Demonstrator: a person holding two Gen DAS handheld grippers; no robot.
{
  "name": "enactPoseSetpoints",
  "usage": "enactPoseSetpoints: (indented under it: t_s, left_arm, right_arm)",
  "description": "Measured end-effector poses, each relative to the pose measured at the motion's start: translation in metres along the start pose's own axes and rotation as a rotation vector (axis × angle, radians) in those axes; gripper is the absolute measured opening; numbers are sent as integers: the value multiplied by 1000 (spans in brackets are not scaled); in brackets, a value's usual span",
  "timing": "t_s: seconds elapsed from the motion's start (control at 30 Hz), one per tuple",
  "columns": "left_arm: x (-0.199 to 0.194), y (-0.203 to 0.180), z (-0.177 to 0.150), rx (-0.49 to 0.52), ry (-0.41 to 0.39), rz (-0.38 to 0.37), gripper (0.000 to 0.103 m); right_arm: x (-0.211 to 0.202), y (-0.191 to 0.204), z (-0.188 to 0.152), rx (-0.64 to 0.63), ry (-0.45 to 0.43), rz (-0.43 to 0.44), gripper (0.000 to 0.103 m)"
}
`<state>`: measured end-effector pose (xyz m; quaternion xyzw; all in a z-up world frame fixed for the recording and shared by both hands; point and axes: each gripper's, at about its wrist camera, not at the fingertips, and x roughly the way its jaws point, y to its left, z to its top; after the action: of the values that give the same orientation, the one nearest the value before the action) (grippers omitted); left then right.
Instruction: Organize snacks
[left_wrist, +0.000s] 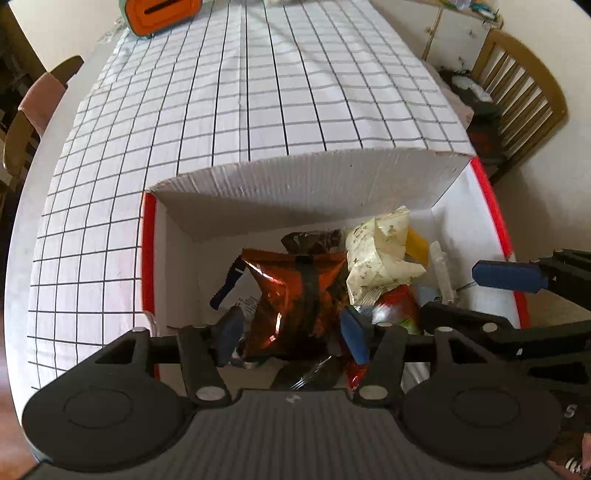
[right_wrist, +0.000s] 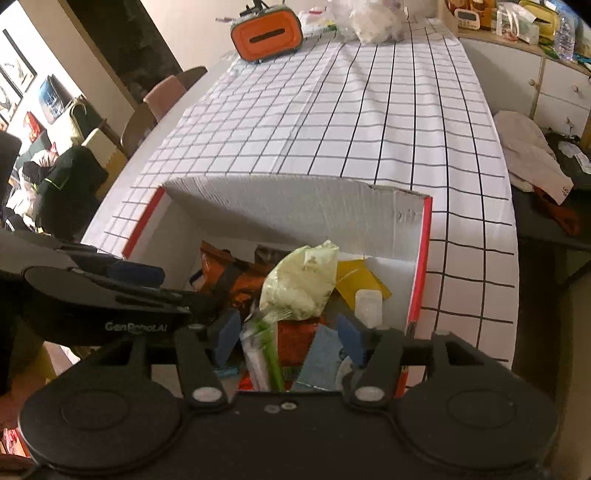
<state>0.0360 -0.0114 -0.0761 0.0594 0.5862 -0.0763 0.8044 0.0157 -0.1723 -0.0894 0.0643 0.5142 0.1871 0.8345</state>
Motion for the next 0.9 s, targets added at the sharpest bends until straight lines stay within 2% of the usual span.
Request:
enactPoseSetpoints:
  t_s: [0.37, 0.67, 0.77, 0.9]
  left_arm:
    - [-45, 12, -19, 18, -153, -33, 74]
    - [-72, 14, -37, 46, -263, -57, 79]
    - [-80, 13, -43, 67, -299, -67, 81]
    - [-91, 12, -53, 84, -350, -84, 84]
  right_arm:
    - [-36, 17, -9, 58, -127, -17, 83]
    - [-64, 29, -27, 101, -229, -37, 85]
    - [-74, 35, -35, 107, -277, -47, 97]
    - [-84, 44, -43, 100, -332, -63, 102]
